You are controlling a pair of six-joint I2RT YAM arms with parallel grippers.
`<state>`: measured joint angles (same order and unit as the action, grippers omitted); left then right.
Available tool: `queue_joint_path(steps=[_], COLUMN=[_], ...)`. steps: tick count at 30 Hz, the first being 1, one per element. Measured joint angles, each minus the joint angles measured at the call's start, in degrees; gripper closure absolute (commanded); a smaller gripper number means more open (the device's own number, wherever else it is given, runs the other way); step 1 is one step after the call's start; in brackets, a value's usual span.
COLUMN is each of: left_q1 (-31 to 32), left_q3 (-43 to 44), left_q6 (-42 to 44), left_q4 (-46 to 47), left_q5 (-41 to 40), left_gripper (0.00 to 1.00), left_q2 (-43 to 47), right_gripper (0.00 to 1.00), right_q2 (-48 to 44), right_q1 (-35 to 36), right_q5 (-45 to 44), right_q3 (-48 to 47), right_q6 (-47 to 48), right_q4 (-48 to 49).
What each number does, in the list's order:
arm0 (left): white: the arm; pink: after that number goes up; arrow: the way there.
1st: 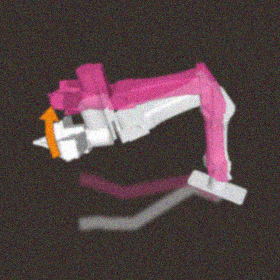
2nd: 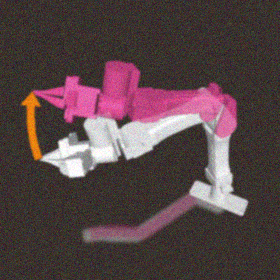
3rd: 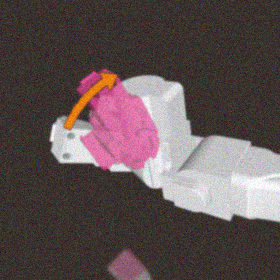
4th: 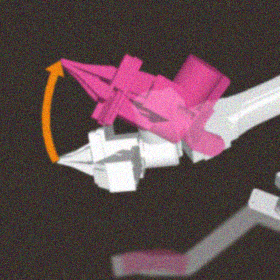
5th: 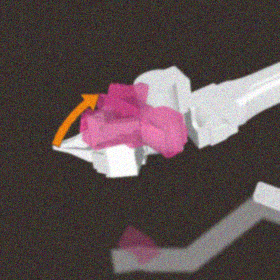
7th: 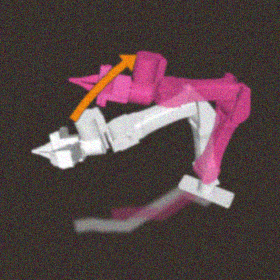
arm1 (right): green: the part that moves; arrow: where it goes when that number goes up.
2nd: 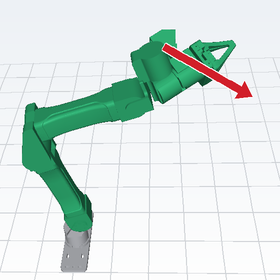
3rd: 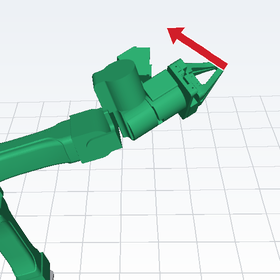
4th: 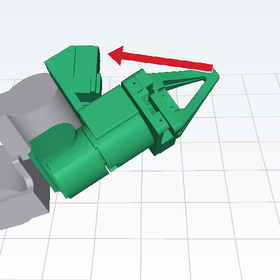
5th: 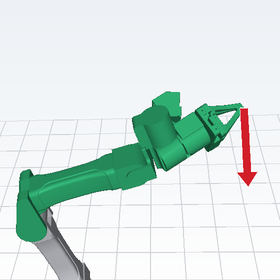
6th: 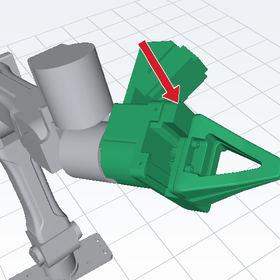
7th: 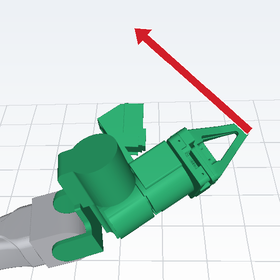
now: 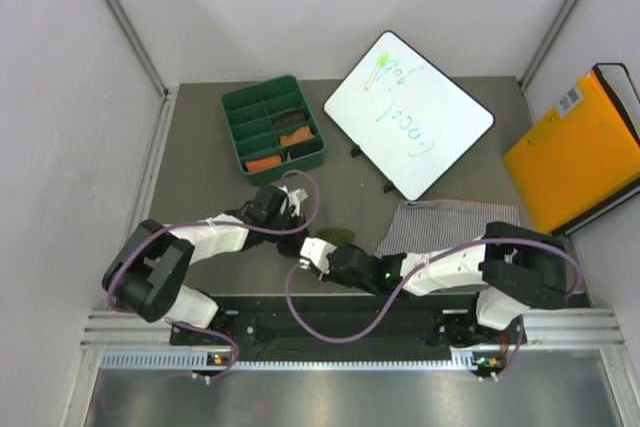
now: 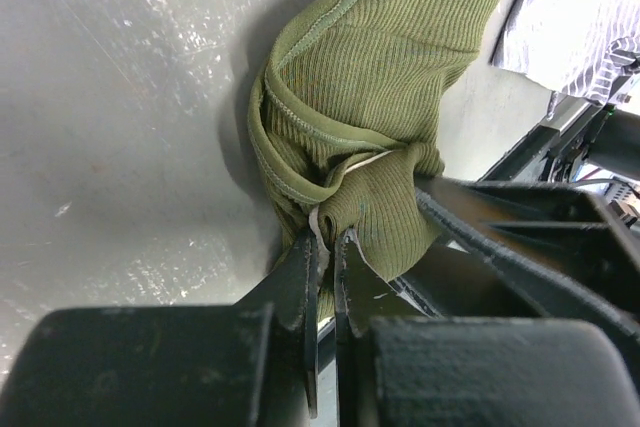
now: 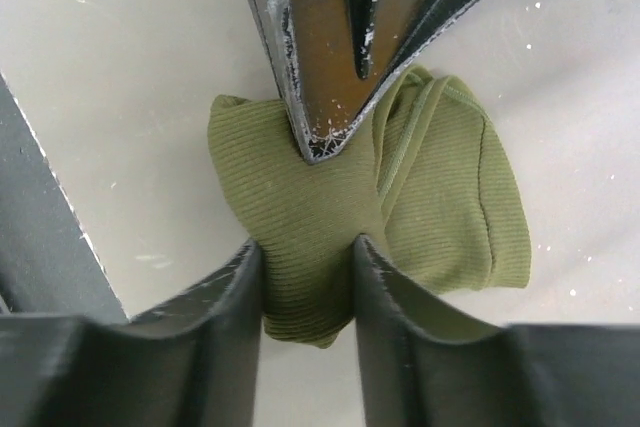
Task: Roll the underwear
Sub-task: Roll the underwear to the center of the board.
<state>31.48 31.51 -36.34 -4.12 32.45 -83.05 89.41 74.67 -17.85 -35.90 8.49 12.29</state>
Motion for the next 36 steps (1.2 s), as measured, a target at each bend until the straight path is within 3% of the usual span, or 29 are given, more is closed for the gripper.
queue_joint_path(steps=[2,3,4,5,8,21,28,36], left_q1=[-0.3,-0.4,-0.4,-0.5,-0.8,-1.8,-1.8,-1.8], left_q3=[0.0,0.0,0.0,0.0,-0.2,-4.7,-9.2,-12.8], left_q6=[0.3,0.5,0.7,0.9,0.9,2.1,2.2,1.7], left_q4=[0.0,-0.1,-0.2,-0.3,-2.4,-6.4,-3.1,4.8], left_q5=[0.3,0.5,0.5,0.5,0.1,-4.0,-3.3,-2.7], left_gripper=[0.82,0.76,0.62,0.57,0.5,0.45,0.43,0.42], left_q2=[0.0,0.0,0.1,0.3,2.7,21.4,23.7,23.9], right_gripper=[0.89,1.0,1.0,1.0,1.0,1.0,1.0,1.0], right_q2=[0.4,0.4,0.3,0.2,-0.6,2.2,8.3,14.6], right_q1=[0.2,0.1,0.0,-0.3,-2.3,-16.6,-24.9,-30.6], right_q5=[-0.1,0.0,0.3,1.0,5.0,37.1,52.7,64.3], right_q3=[-0.2,-0.2,-0.3,-0.4,-0.9,-8.2,-12.0,-15.3], right_q6=[0.1,0.0,-0.1,-0.2,-1.6,-15.2,-22.2,-27.2], right_q4=[0.4,0.4,0.3,0.0,-1.7,-11.4,-13.1,-14.4])
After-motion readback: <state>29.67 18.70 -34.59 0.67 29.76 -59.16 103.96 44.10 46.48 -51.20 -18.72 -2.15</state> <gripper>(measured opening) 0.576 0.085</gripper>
